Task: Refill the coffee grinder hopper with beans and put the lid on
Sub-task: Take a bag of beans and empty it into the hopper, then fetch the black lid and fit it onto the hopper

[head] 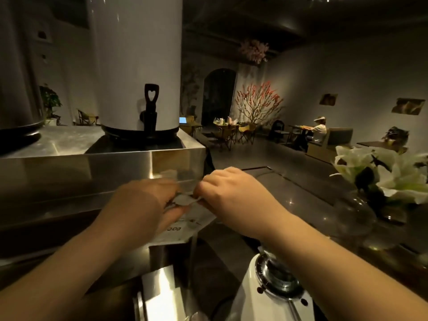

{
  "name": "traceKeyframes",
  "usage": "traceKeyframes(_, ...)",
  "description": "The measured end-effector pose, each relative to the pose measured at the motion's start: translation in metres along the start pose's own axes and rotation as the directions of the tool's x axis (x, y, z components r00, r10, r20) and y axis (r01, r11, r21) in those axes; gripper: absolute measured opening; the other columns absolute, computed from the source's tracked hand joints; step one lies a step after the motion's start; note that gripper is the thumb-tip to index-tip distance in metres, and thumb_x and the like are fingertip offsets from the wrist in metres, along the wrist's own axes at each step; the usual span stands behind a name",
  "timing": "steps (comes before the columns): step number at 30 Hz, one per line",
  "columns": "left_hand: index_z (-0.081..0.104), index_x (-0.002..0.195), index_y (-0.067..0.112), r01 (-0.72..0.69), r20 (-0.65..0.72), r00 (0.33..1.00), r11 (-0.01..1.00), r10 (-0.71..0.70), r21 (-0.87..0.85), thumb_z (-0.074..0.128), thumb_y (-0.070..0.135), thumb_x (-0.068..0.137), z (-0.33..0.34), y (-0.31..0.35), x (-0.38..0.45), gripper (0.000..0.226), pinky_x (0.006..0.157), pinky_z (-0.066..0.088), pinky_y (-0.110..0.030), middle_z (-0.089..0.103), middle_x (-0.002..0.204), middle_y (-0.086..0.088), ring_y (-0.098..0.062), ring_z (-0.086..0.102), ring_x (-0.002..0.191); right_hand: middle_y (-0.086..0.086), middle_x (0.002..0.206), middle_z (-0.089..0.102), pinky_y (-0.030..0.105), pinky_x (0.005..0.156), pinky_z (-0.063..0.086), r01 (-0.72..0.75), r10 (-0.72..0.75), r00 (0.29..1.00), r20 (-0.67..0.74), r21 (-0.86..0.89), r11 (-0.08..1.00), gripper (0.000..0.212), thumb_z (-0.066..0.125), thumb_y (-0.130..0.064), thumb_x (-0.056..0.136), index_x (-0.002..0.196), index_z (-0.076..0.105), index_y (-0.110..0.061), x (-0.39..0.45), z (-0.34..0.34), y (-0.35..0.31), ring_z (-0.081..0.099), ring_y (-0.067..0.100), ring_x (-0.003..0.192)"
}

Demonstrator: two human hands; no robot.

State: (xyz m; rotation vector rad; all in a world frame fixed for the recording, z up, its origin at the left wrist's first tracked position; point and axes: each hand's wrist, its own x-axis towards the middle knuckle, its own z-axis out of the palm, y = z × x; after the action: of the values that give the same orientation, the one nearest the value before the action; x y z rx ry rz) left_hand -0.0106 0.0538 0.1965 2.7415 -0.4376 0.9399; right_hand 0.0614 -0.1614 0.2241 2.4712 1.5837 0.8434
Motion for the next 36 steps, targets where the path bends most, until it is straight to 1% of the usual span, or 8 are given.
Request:
traceKeyframes(3, 0.081, 0.101, 0.024, -0.052, 0.033, 0.998, 0.997, 0.05, 0.058, 0.086, 0.033, 0.086, 0.017, -0.021, -0.016, 0.018, 0.07, 0.057, -0.036, 0.08, 0.095, 0.005, -0.02, 0.075, 0.08, 0.006, 0.119, 0.075, 0.043, 0.087, 0.058, -0.088, 0.088, 0.996, 0.019, 0.031, 0.996, 0.033, 0.07, -0.021, 0.102, 0.134, 0.068, -0.017, 0.004, 0.032, -0.024, 0.071, 0.028, 0.107)
traceKeyframes(6, 0.077, 0.087, 0.025, -0.028, 0.045, 0.999, 0.999, 0.026, 0.029, 0.092, 0.027, 0.079, 0.047, -0.038, -0.035, 0.017, 0.064, 0.047, -0.027, 0.071, 0.082, 0.011, -0.013, 0.065, 0.069, 0.004, 0.141, 0.068, 0.04, 0.098, 0.06, -0.236, 0.237, 0.971, 0.015, 0.175, 0.956, 0.048, 0.073, -0.029, 0.099, 0.145, 0.063, -0.02, -0.007, 0.058, -0.039, 0.066, 0.025, 0.126)
traceKeyframes(9, 0.074, 0.091, 0.024, 0.135, 0.112, 0.986, 0.989, -0.127, -0.066, 0.085, 0.024, 0.086, 0.091, -0.062, -0.061, 0.012, 0.057, 0.042, -0.023, 0.065, 0.088, 0.011, -0.012, 0.062, 0.074, -0.003, 0.152, 0.058, 0.034, 0.109, 0.055, -0.374, 0.374, 0.926, 0.054, 0.285, 0.883, 0.055, 0.071, -0.037, 0.1, 0.151, 0.056, -0.026, -0.028, 0.087, -0.052, 0.056, 0.017, 0.138)
traceKeyframes(14, 0.072, 0.115, 0.021, 0.407, 0.306, 0.88, 0.909, -0.364, -0.09, 0.068, 0.032, 0.102, 0.171, -0.106, -0.088, 0.017, 0.08, 0.058, -0.037, 0.072, 0.108, 0.006, -0.019, 0.072, 0.096, -0.014, 0.151, 0.051, 0.036, 0.111, 0.053, -0.568, 0.509, 0.823, 0.252, 0.406, 0.716, 0.052, 0.061, -0.053, 0.098, 0.147, 0.049, -0.039, -0.05, 0.145, -0.077, 0.053, 0.014, 0.139)
traceKeyframes(21, 0.067, 0.117, 0.019, 0.673, 0.39, 0.713, 0.725, -0.583, -0.145, 0.068, 0.03, 0.103, 0.252, -0.134, -0.084, 0.018, 0.077, 0.058, -0.036, 0.075, 0.097, -0.004, -0.026, 0.073, 0.089, -0.009, 0.15, 0.053, 0.039, 0.104, 0.053, -0.746, 0.553, 0.663, 0.504, 0.394, 0.536, 0.053, 0.067, -0.055, 0.097, 0.147, 0.052, -0.044, -0.031, 0.21, -0.078, 0.058, 0.021, 0.135)
traceKeyframes(24, 0.068, 0.12, 0.02, 0.713, 0.406, 0.671, 0.69, -0.62, -0.126, 0.069, 0.029, 0.097, 0.276, -0.137, -0.074, 0.025, 0.087, 0.059, -0.038, 0.078, 0.107, -0.008, -0.034, 0.074, 0.102, -0.009, 0.149, 0.054, 0.035, 0.1, 0.054, -0.762, 0.546, 0.645, 0.535, 0.398, 0.51, 0.05, 0.067, -0.054, 0.097, 0.144, 0.056, -0.042, -0.034, 0.224, -0.083, 0.063, 0.022, 0.13)
traceKeyframes(29, 0.064, 0.133, 0.024, 0.745, 0.394, 0.645, 0.655, -0.656, -0.129, 0.073, 0.031, 0.092, 0.303, -0.137, -0.062, 0.042, 0.09, 0.06, -0.036, 0.078, 0.117, -0.007, -0.035, 0.075, 0.106, -0.007, 0.148, 0.055, 0.029, 0.095, 0.048, -0.788, 0.565, 0.615, 0.551, 0.39, 0.477, 0.052, 0.061, -0.057, 0.097, 0.144, 0.056, -0.036, -0.044, 0.231, -0.086, 0.063, 0.022, 0.128)
traceKeyframes(36, 0.067, 0.122, 0.023, 0.81, 0.519, 0.567, 0.546, -0.639, -0.212, 0.076, 0.035, 0.096, 0.334, -0.146, -0.059, 0.029, 0.101, 0.059, -0.045, 0.076, 0.12, -0.008, -0.033, 0.072, 0.11, -0.006, 0.145, 0.057, 0.042, 0.107, 0.054, -0.797, 0.543, 0.6, 0.588, 0.38, 0.47, 0.041, 0.062, -0.05, 0.101, 0.139, 0.061, -0.035, -0.053, 0.224, -0.085, 0.058, 0.024, 0.134)
